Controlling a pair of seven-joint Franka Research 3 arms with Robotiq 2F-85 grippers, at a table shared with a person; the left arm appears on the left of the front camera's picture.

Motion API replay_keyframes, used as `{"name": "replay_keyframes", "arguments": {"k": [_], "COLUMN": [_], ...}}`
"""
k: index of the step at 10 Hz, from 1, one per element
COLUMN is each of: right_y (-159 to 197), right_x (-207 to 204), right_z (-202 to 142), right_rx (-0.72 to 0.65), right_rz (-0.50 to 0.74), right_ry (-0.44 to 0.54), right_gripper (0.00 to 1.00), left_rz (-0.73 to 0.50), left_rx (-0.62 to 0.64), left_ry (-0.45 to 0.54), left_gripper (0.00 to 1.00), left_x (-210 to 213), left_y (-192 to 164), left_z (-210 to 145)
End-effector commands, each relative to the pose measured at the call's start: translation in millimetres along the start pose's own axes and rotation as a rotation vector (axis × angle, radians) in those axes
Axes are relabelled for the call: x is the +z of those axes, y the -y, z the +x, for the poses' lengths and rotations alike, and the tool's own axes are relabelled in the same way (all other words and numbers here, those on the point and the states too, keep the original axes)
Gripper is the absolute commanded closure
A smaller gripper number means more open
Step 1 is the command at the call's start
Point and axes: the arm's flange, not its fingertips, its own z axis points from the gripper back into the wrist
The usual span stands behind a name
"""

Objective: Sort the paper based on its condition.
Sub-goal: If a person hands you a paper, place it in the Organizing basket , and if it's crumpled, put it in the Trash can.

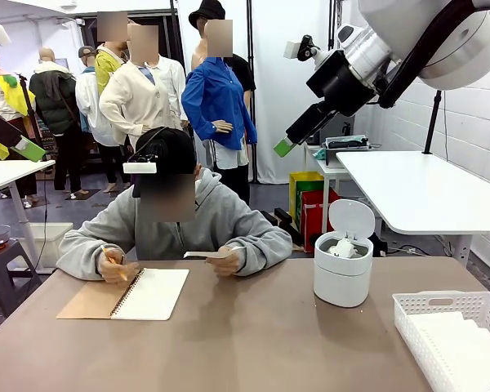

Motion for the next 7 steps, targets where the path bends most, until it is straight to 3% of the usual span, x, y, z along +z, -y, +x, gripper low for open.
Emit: {"name": "replay_keyframes", "arguments": {"k": [1, 3, 7], "right_y": [1, 0, 14], "right_x": [-1, 0, -54], "right_z": [1, 0, -10], "right_rx": [0.01, 0.0, -0.294], "right_rz": [0.006, 0.0, 0.115], "right_ry": [-0.003, 0.0, -0.144], "right_gripper": [0.0, 0.0, 0.0], "left_rz": [0.0, 0.0, 0.0], "left_rx": [0.002, 0.002, 0.002], "left_ry": [0.001, 0.001, 0.001], "left_gripper": [0.0, 0.0, 0.0], "left_x": [0, 0, 0], "left_y": [-1, -1, -1], "left_z": [-1, -1, -1]}}
